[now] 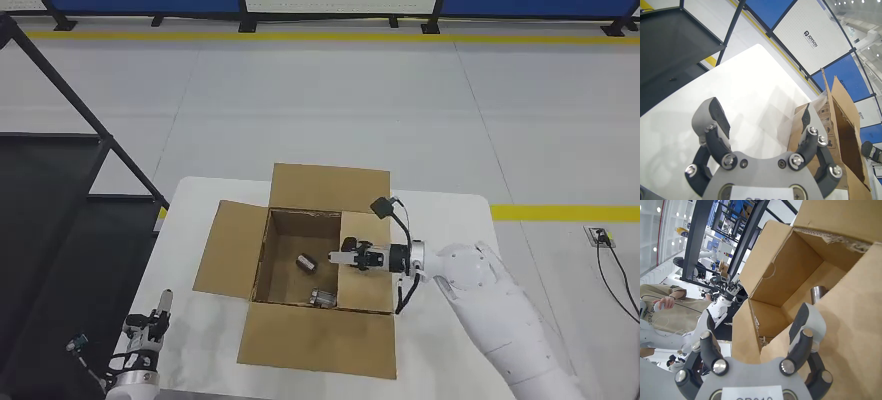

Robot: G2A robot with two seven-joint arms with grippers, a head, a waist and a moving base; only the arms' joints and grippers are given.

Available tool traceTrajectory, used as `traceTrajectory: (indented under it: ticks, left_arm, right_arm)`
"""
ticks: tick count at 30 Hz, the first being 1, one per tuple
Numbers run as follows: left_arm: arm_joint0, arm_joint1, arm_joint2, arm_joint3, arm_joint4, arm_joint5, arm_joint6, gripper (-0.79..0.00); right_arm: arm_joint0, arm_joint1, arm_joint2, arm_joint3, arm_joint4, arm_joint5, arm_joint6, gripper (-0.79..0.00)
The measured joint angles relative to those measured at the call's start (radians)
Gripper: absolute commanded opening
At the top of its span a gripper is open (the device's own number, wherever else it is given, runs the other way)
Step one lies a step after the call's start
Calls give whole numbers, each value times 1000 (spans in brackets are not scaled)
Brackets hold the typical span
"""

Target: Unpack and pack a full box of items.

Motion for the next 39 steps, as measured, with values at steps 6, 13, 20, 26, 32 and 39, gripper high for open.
traceTrajectory:
  ticks: [6,13,20,26,32,39]
  left_arm:
    - [2,-2,6,-11,-3,0,3,0]
    - [6,-2,2,-11,-10,-8,3,0]
    - [-39,2,36,33,84,46,-73,0]
    - [-99,0,90,44,136,55,-82,0]
    - [-73,4,138,5,225,-11,-114,0]
    - [-46,3,178,21,263,-34,-92,0]
  right_arm:
    - [-110,36,128,-156,-145,9,-172,0]
    - [-261,62,239,-360,-291,87,-322,0]
    - [-302,58,245,-323,-302,15,-500,0]
    - [-269,54,236,-217,-286,38,-535,0]
    - [-267,56,248,-175,-251,-18,-538,0]
    - [-274,59,254,-174,-248,-33,-546,0]
